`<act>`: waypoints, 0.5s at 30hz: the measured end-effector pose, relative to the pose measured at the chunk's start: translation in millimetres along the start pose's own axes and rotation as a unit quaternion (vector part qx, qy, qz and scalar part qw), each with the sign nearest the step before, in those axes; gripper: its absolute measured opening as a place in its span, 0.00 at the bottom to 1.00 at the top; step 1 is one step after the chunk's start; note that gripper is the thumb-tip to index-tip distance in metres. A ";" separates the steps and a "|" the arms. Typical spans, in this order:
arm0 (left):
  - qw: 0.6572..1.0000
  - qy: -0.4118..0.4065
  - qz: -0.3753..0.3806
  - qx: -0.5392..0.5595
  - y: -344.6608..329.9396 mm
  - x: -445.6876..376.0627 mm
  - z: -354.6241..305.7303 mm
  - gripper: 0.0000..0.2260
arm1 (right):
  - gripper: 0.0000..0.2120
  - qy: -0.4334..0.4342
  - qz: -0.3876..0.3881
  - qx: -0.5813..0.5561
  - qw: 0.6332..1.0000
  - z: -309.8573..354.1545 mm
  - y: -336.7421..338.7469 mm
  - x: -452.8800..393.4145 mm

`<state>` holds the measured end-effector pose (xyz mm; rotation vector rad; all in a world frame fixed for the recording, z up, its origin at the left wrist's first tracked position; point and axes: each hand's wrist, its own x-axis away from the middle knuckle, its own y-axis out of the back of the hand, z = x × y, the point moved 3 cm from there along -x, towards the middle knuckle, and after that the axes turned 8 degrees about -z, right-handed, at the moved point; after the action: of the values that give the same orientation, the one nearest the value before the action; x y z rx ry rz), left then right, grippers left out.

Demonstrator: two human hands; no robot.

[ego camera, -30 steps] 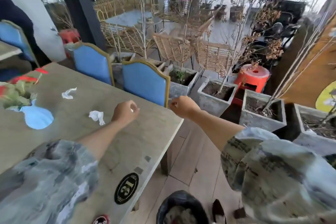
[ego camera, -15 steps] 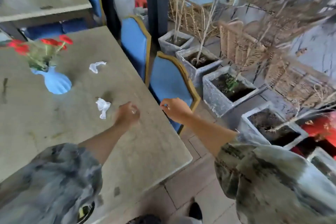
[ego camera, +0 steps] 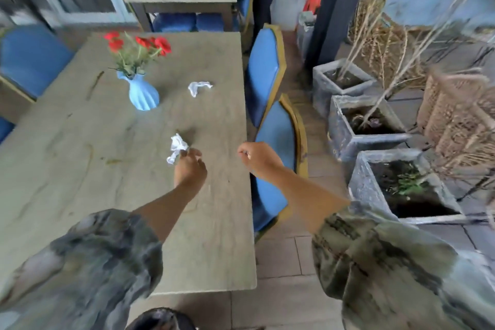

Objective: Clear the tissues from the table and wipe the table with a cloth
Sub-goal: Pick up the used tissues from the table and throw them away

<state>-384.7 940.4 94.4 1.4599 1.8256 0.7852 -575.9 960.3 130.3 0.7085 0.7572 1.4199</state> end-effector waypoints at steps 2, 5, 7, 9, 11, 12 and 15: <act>1.000 0.010 -0.010 -0.020 8.2 -3.0 10.3 0.10 | 0.07 0.011 0.010 0.002 1.000 2.7 -4.7 -8.8; 0.998 0.028 -0.024 -0.042 20.3 -5.6 26.0 0.09 | 0.06 0.052 0.015 0.018 0.998 12.3 -13.4 -21.6; 0.998 0.030 -0.030 -0.054 26.4 -8.3 35.7 0.09 | 0.06 0.077 0.030 0.031 0.996 20.0 -17.8 -27.5; 0.997 0.037 -0.040 -0.058 31.1 -14.6 43.1 0.09 | 0.07 0.104 0.039 0.041 0.993 24.9 -22.0 -35.3; 0.996 0.049 -0.047 -0.057 32.5 -26.5 50.2 0.09 | 0.07 0.120 0.044 0.040 0.991 27.6 -24.8 -48.0; 0.996 0.056 -0.047 -0.057 31.3 -33.9 53.1 0.10 | 0.07 0.124 0.047 0.042 0.990 27.7 -25.3 -55.9; 0.995 0.082 -0.037 -0.047 21.9 -56.9 61.2 0.13 | 0.07 0.122 0.049 0.045 0.990 24.0 -23.7 -82.2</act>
<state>-314.3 891.9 82.2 1.2935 1.9240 0.9642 -543.1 877.8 128.3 0.6544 0.9931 1.5881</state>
